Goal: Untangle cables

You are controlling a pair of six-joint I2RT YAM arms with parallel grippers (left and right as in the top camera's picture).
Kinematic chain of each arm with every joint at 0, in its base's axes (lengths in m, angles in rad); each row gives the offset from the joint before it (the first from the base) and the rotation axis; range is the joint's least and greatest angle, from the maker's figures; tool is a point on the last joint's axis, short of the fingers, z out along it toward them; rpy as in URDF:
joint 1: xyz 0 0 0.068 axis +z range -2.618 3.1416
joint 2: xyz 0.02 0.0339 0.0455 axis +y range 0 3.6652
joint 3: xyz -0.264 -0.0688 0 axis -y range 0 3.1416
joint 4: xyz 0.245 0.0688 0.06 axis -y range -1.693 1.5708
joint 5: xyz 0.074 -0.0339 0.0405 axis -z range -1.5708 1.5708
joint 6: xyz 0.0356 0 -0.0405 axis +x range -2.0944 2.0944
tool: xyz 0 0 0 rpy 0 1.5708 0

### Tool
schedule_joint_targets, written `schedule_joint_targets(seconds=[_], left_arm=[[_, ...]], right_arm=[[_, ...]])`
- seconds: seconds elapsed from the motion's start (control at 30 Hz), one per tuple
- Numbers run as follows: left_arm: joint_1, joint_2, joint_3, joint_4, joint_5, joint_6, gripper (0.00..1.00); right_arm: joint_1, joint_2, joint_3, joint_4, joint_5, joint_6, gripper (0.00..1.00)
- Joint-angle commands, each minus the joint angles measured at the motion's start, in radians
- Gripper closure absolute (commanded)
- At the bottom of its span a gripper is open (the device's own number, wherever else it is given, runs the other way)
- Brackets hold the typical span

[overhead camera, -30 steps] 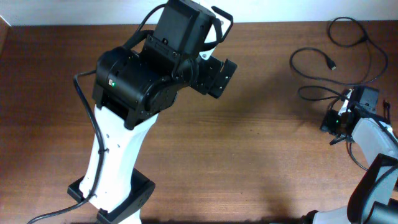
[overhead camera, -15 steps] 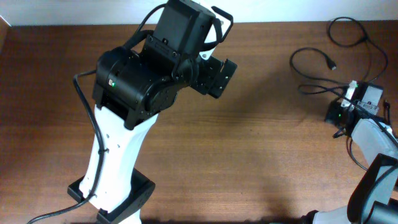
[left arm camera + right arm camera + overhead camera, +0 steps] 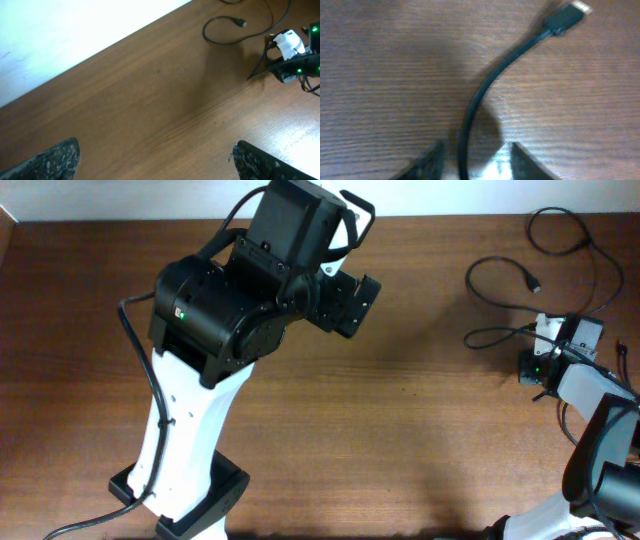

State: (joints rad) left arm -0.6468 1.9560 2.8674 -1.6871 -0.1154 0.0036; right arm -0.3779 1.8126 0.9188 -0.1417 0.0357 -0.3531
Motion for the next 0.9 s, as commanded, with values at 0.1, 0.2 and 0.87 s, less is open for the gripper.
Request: schedule_joint_targets(seconds=[0.1, 0.2, 0.87], left_arm=[[-0.001, -0.008, -0.004, -0.001, 0.006, 0.013, 0.01], [-0.001, -0.008, -0.004, -0.001, 0.005, 0.013, 0.01], [-0.001, -0.008, -0.004, -0.001, 0.003, 0.013, 0.01]], right_arm=[[0.004, 0.036, -0.01, -0.051, 0.002, 0.055, 0.96], [0.006, 0.036, -0.01, -0.105, -0.007, 0.13, 0.96], [0.246, 0.034, -0.01, -0.107, -0.037, 0.179, 0.85]])
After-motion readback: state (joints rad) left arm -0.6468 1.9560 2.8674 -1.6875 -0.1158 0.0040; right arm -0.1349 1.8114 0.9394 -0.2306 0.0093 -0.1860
